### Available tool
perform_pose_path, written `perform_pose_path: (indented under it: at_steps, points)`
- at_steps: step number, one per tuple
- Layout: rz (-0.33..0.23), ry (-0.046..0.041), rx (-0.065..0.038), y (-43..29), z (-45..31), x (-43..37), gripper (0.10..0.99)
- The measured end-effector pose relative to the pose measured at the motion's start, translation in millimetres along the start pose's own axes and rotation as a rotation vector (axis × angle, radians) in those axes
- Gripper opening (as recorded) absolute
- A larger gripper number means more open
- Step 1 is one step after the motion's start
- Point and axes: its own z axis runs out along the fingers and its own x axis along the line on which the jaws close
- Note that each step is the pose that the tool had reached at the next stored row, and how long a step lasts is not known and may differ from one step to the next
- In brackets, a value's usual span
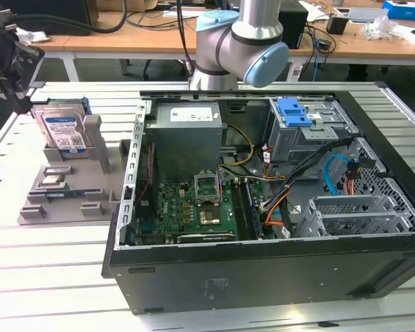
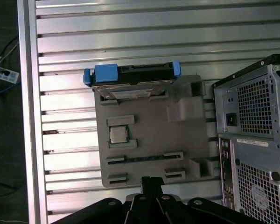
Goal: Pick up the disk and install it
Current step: 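Reach for the disk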
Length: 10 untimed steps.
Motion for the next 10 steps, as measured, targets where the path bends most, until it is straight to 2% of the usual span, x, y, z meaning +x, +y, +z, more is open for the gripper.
perform_pose_path:
  at_steps: [10]
  points:
    - [0.000,0.0000,0.000,-1.6,0.0,21.9,0.102]
